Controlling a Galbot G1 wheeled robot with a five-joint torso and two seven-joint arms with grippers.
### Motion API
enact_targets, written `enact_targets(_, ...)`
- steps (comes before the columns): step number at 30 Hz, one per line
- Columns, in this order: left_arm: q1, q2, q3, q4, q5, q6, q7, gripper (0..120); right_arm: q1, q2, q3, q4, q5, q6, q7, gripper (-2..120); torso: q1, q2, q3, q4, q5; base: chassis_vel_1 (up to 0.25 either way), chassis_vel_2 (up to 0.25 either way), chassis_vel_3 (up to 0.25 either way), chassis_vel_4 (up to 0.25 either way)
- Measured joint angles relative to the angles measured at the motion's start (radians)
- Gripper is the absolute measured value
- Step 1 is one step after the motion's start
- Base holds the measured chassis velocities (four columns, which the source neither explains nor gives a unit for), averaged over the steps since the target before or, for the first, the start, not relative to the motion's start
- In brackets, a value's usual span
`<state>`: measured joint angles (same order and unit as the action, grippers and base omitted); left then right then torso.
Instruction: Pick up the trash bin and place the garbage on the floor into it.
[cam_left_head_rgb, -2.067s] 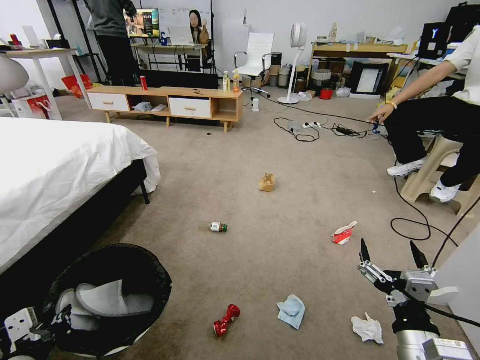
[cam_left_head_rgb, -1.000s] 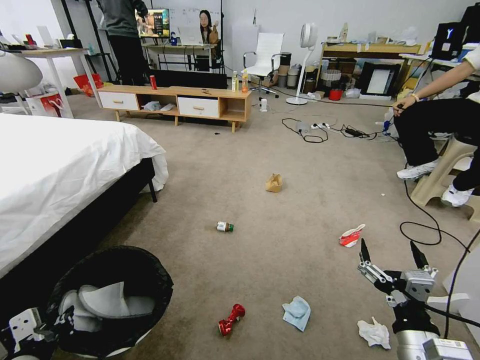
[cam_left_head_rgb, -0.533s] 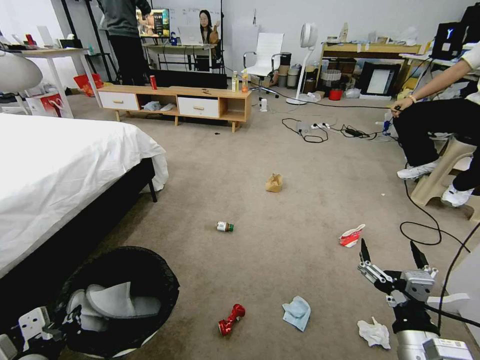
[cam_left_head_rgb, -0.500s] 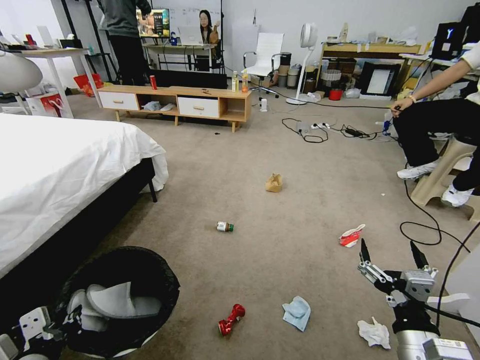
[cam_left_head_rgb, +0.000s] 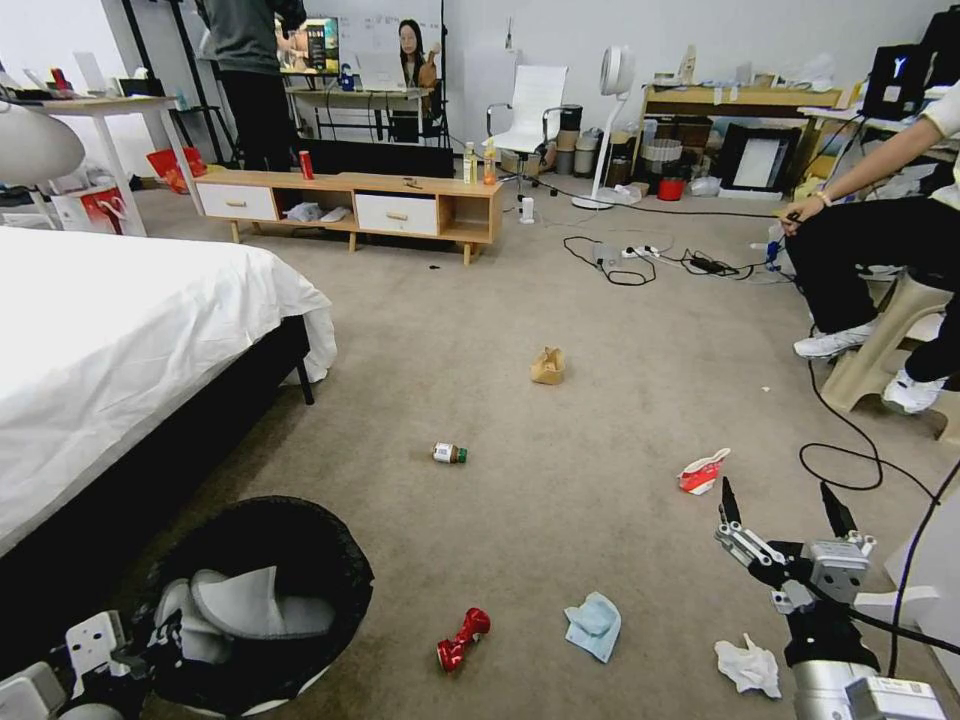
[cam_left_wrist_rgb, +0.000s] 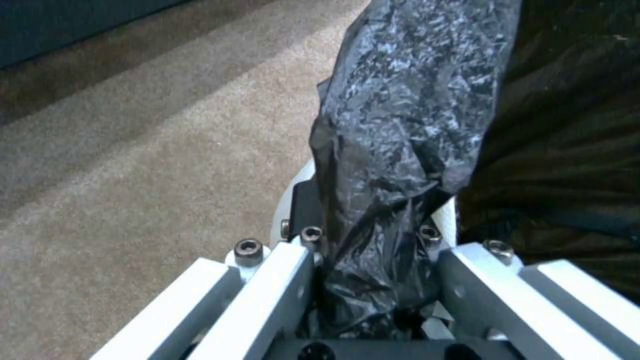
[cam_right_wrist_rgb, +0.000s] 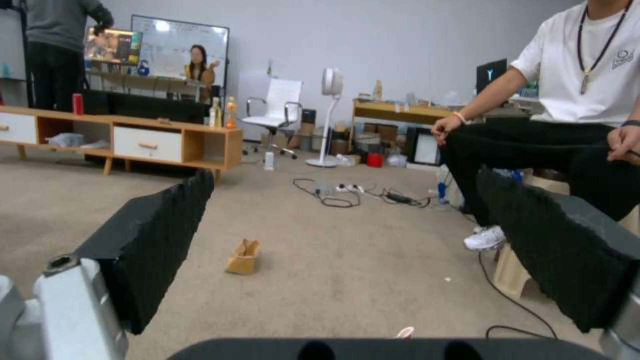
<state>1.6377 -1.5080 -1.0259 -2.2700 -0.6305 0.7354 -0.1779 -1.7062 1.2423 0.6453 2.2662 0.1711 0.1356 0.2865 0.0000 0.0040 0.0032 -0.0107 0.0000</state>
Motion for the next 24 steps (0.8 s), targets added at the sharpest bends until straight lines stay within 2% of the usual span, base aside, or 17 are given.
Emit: enact_targets(24, -0.007, 0.014, -0.007, 0.012, -0.008, 0.0, 0.009, 7, 0.0, 0.0, 0.0, 0.0, 0.0, 0.0, 0.0, 100, 0.0, 0.0, 0.0, -0.0001, 0.0, 0.0, 0.0, 0.0, 0.0)
